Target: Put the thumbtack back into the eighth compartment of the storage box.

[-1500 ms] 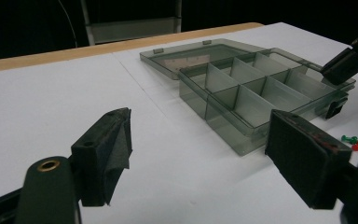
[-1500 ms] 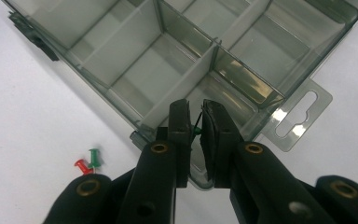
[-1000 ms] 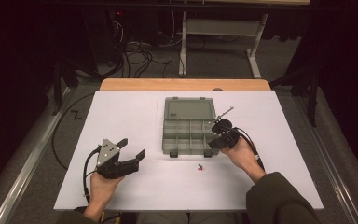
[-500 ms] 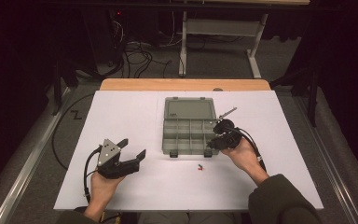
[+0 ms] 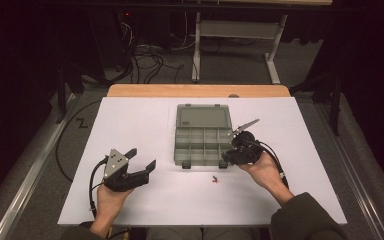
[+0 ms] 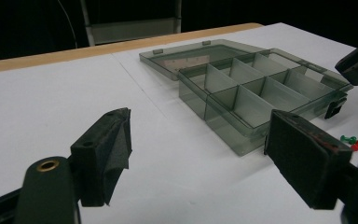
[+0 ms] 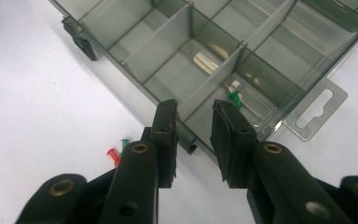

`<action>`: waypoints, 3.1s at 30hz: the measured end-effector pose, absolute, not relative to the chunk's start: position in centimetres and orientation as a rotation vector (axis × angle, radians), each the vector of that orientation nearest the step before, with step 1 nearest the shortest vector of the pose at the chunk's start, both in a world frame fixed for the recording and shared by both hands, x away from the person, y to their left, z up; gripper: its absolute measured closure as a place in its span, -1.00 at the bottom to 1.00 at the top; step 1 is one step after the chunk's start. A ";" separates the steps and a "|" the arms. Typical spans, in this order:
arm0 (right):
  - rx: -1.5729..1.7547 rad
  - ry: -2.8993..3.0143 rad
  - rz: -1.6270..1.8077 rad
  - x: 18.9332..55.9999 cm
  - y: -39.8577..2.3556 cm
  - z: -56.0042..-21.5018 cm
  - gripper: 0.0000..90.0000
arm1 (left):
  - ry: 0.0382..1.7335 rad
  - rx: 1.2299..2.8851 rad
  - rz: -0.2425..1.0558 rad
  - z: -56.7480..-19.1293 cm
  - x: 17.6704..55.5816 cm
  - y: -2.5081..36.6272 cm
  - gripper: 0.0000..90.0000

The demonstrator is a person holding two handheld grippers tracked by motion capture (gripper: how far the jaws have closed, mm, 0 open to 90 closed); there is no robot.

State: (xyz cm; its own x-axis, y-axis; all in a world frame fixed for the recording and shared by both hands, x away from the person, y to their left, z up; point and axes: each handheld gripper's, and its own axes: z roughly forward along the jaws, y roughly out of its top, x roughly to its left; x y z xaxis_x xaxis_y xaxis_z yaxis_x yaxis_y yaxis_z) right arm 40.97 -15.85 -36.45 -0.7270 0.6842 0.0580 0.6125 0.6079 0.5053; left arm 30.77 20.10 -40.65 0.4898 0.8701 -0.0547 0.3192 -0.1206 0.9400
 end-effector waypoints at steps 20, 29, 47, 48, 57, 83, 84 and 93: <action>1.056 2.746 0.765 39.3 -15.1 -37.7 0.62 | 1.040 1.644 0.667 -40.4 30.7 20.7 -0.49; 1.023 2.795 0.721 39.0 -14.1 -38.6 0.62 | 1.039 1.647 0.663 -40.4 30.7 20.6 -0.49; 1.023 2.853 0.626 39.1 -12.6 -39.9 0.64 | 1.036 1.649 0.663 -40.4 30.7 20.6 -0.49; 1.021 2.854 0.620 39.1 -12.5 -39.9 0.65 | 1.035 1.650 0.664 -40.4 30.7 20.6 -0.49; 1.008 2.866 0.599 39.3 -12.3 -40.1 0.66 | 1.032 1.652 0.665 -40.4 30.7 20.5 -0.49; 0.993 2.871 0.552 39.4 -12.1 -40.4 0.82 | 1.034 1.651 0.665 -40.4 30.7 20.6 -0.48; 0.991 2.869 0.553 39.4 -12.1 -40.5 0.83 | 1.034 1.650 0.666 -40.4 30.6 20.6 -0.48; 0.975 2.873 0.548 39.4 -12.1 -40.5 0.85 | 1.034 1.650 0.665 -40.4 30.6 20.5 -0.48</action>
